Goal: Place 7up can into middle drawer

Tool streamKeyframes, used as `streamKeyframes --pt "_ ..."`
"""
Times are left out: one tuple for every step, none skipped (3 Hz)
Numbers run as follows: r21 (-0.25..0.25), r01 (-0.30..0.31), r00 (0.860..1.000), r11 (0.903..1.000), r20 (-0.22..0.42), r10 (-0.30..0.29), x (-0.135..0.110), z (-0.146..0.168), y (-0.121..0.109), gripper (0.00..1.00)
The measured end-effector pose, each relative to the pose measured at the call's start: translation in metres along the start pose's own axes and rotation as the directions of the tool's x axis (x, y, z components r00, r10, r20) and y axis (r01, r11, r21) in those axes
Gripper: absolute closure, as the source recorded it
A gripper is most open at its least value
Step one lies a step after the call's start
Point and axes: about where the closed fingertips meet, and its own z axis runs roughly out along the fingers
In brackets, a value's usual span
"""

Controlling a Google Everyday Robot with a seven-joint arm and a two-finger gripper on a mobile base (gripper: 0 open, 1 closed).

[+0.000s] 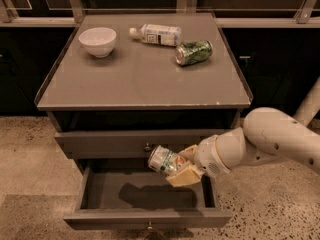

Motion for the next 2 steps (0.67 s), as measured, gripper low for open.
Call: streamKeyframes --pt "-0.006 -0.179 0.984 0.9838 0.022 0.179 0.067 0.047 -0.011 1.00" --pt "0.015 -0.311 0.950 0.9502 0.018 0.311 0.120 0.094 -0.031 1.00"
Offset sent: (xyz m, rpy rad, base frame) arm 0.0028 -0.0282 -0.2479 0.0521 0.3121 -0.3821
